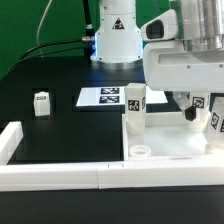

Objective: Assemble square table

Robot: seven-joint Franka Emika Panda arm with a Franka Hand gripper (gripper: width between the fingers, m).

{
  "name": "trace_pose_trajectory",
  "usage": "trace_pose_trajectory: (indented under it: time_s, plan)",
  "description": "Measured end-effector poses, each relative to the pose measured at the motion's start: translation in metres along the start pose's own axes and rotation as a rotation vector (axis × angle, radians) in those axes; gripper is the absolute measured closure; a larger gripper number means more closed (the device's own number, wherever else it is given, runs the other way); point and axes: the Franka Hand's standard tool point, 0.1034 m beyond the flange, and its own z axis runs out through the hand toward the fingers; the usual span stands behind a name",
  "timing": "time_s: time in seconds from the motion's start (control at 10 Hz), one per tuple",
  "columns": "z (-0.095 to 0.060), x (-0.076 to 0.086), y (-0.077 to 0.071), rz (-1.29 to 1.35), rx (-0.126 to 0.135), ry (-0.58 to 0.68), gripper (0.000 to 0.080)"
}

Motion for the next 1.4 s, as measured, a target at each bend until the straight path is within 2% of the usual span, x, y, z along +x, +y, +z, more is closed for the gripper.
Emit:
trace_pose_trajectory:
  time_s: [0.1, 0.3, 0.5, 0.6, 0.7, 0.8, 0.9, 1.0, 1.1, 1.3, 1.4]
  plan:
    - [-0.002, -0.004, -0.008, -0.225, -0.032, 0.023, 0.0151]
    - [-0.006, -0.013, -0.020, -0.569, -0.065, 0.007, 0.0151]
    - [-0.001, -0.015, -0.018, -0.567, -0.066, -0.001, 0.0151]
    - [-0.001, -0.015, -0.017, -0.571, -0.066, -0.001, 0.0273]
    - [-0.001, -0.014, -0.016, -0.568, -0.067, -0.001, 0.0444]
    - [-0.001, -0.010, -0.012, -0.475, -0.074, 0.005, 0.0444]
    - [0.000, -0.007, -0.009, -0.395, -0.068, 0.005, 0.0506]
    - [-0.001, 0.000, -0.002, -0.254, -0.045, -0.001, 0.0511]
    - [-0.001, 0.002, -0.001, -0.114, -0.039, -0.002, 0.0511]
    - [0.000, -0.004, -0.004, 0.184, -0.028, -0.013, 0.0511]
    - [0.001, -0.010, -0.004, 0.338, -0.041, -0.040, 0.0511]
